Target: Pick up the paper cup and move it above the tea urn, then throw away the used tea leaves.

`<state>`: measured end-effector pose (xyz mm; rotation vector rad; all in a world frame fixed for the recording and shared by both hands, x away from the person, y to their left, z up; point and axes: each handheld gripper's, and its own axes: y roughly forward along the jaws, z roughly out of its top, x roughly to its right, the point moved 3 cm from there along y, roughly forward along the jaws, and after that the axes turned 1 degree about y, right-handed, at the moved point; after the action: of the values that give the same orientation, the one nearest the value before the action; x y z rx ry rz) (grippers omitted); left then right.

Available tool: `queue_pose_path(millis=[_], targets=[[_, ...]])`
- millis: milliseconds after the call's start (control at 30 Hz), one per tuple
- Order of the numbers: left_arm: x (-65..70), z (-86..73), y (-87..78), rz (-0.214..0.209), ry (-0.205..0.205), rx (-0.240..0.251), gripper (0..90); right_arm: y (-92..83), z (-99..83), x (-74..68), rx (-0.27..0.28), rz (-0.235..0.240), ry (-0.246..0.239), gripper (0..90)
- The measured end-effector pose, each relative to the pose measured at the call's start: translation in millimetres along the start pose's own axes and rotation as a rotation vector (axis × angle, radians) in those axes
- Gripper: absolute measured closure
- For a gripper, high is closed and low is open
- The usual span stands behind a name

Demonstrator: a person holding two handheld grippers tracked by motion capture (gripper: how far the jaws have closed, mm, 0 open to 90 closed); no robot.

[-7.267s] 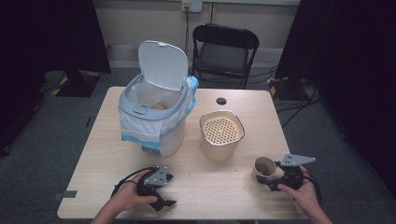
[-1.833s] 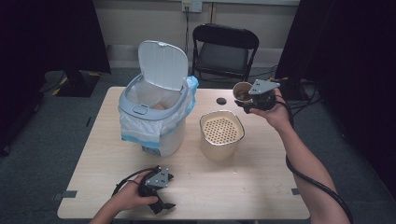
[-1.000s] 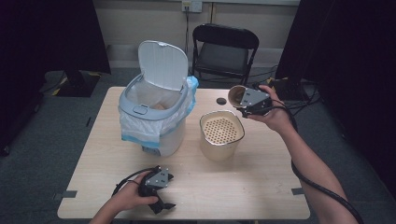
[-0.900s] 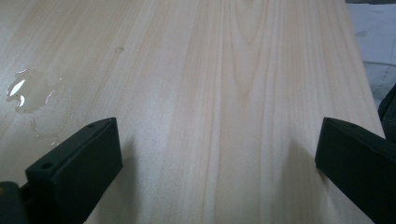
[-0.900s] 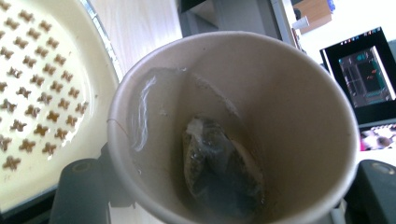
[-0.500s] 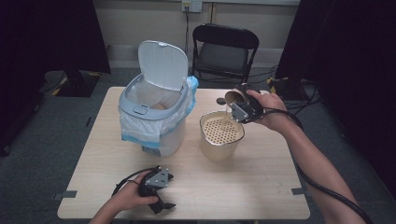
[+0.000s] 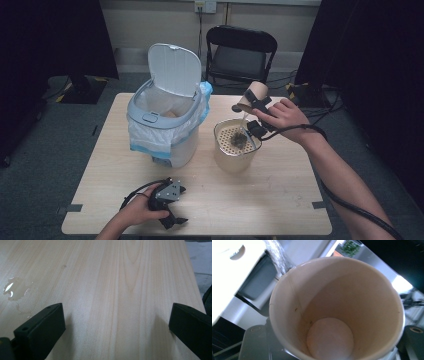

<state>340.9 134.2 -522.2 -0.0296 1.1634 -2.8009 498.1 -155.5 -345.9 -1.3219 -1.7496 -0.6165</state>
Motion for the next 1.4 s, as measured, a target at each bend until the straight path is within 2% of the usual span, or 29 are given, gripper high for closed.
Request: queue_pose_path(millis=[67,167,200,233,267,333,367,500,533,567,633,667,733,967,1100,1400], targets=[[0.0,0.0,0.0,0.0,0.0,0.0,0.0,1.3,-0.3,1.9,0.009,0.037,0.068,28.3],[0.2,0.0,0.7,0.006,-0.003,0.007,0.0,2.9,-8.4,3.9,0.022,0.135,0.329,28.0],[0.2,0.0,0.6,0.005,-0.001,0.007,0.0,4.6,-11.9,3.6,0.042,0.193,0.444,28.1],[0.2,0.0,0.6,0.006,-0.002,0.006,0.0,5.3,-15.6,3.6,0.062,0.224,0.542,28.0],[0.2,0.0,0.6,0.006,-0.002,0.006,0.0,6.2,-19.9,2.7,0.079,0.275,0.647,28.0],[0.1,0.0,0.6,0.005,-0.001,0.006,0.0,7.8,-24.4,0.1,0.113,0.328,0.761,28.0],[0.2,0.0,0.6,0.006,-0.002,0.007,0.0,8.3,-27.0,-3.0,0.129,0.376,0.853,28.0],[0.1,-0.1,0.7,0.006,-0.001,0.006,0.0,9.5,-31.6,-10.0,0.168,0.474,1.051,27.8],[0.1,0.0,0.6,0.007,-0.001,0.007,0.0,9.7,-32.6,-10.9,0.173,0.492,1.083,27.8],[0.0,0.0,0.3,0.005,0.0,0.002,0.0,10.8,-33.5,-12.4,0.188,0.527,1.141,27.8],[0.0,0.0,0.4,0.006,0.001,0.003,0.0,11.9,-35.6,-14.1,0.187,0.546,1.206,27.8],[0.1,0.0,0.4,0.006,0.0,0.003,0.0,12.6,-37.4,-14.4,0.199,0.567,1.256,27.8],[0.1,0.0,0.4,0.006,0.0,0.003,0.0,13.7,-39.9,-14.7,0.203,0.586,1.322,27.9],[0.3,-0.3,-0.1,0.005,-0.003,-0.003,0.0,20.0,-48.2,-17.6,0.196,0.645,1.479,27.8],[0.1,0.0,0.3,0.005,-0.001,0.002,0.0,21.1,-49.7,-19.8,0.175,0.655,1.471,27.7],[0.3,0.0,0.4,0.008,-0.001,0.002,0.0,21.1,-53.6,-19.1,0.203,0.67,1.57,27.7]])
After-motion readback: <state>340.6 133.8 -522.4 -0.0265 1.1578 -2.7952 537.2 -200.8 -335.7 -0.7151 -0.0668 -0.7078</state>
